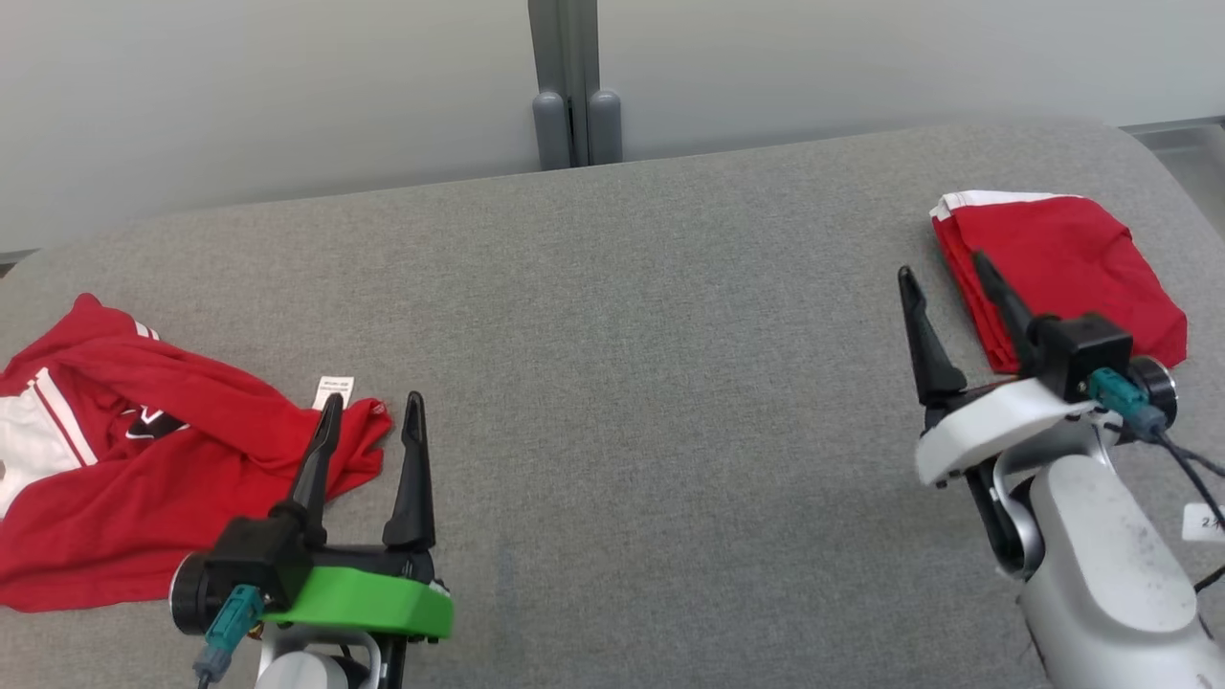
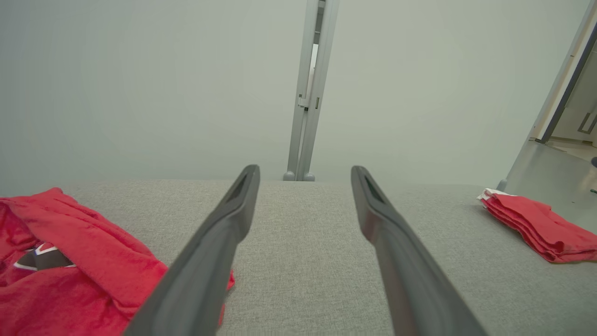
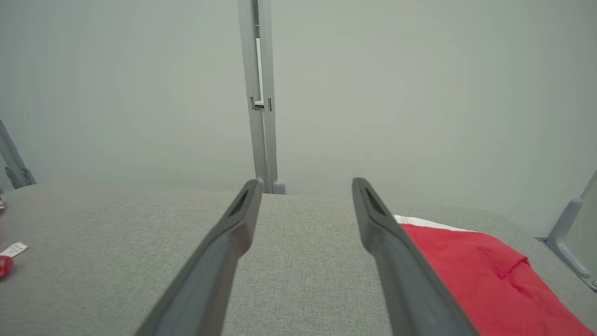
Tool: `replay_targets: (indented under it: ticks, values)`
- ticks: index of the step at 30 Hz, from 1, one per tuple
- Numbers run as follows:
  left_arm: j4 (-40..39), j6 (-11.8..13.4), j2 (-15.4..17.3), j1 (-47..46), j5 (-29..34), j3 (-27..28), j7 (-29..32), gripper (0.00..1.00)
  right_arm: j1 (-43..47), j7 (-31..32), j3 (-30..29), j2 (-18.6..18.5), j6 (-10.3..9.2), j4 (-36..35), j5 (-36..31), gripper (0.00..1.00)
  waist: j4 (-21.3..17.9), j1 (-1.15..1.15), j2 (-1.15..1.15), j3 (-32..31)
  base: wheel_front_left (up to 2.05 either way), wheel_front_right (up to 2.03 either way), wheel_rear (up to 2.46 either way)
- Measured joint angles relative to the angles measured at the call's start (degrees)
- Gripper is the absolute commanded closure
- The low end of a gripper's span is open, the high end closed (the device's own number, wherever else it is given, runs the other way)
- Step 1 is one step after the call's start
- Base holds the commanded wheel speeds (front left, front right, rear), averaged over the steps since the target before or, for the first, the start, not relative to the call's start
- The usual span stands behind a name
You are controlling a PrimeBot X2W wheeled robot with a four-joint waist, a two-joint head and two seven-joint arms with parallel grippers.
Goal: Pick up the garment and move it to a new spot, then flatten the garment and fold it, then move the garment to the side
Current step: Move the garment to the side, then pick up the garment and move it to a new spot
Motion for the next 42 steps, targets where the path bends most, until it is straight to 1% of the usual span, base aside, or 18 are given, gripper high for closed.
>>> replay_targets:
  ticks: [4,8,11,20,26,33,36,42]
  values:
    - [0.45,-0.13,0.0,1.56,-0.12,0.18,0.0,0.0,5.71,-0.01,-1.11,3.59,0.0,-5.78,-1.66,0.0,0.27,0.0,0.0,-0.75,0.0,0.0,0.0]
    - [1.12,-0.4,0.0,2.82,-0.35,0.29,-0.01,0.0,9.97,-0.01,-2.53,5.91,-0.01,-9.61,-2.2,0.0,0.3,0.0,0.0,-1.36,0.0,0.0,0.0]
    - [1.27,-0.57,0.0,3.22,-1.51,0.26,0.0,0.0,11.8,-0.01,-1.75,6.6,-0.01,-10.55,-3.86,0.0,0.29,0.0,0.0,-1.54,0.0,0.0,0.0]
    - [1.46,-0.56,0.0,3.21,-1.56,-0.02,0.0,0.0,12.4,-0.01,-2.12,7.27,-0.01,-11.46,-4.33,0.0,0.81,0.0,0.0,-1.78,0.0,0.0,0.0]
    - [1.63,-0.57,0.0,3.21,-1.55,-0.02,-0.01,0.0,13.05,0.0,-2.23,7.48,-0.02,-11.33,-4.31,0.0,1.81,0.0,0.0,-1.91,0.0,0.0,0.0]
    - [2.15,-0.47,0.0,3.1,-1.11,0.13,0.0,0.0,13.73,-0.01,-1.21,7.42,-0.02,-10.28,-4.19,0.0,5.28,0.0,0.0,-1.9,0.0,0.0,0.0]
    - [2.36,-0.27,-0.01,3.08,-1.26,0.25,0.0,0.0,13.89,-0.01,-1.07,7.27,-0.02,-9.48,-4.35,0.0,7.54,0.0,0.0,-1.9,0.0,0.0,0.0]
    - [1.82,0.04,0.0,3.05,-1.8,1.38,0.0,0.0,13.71,-0.01,0.57,7.32,-0.02,-8.81,-4.09,0.0,13.27,0.0,0.0,-1.81,0.0,0.0,0.0]
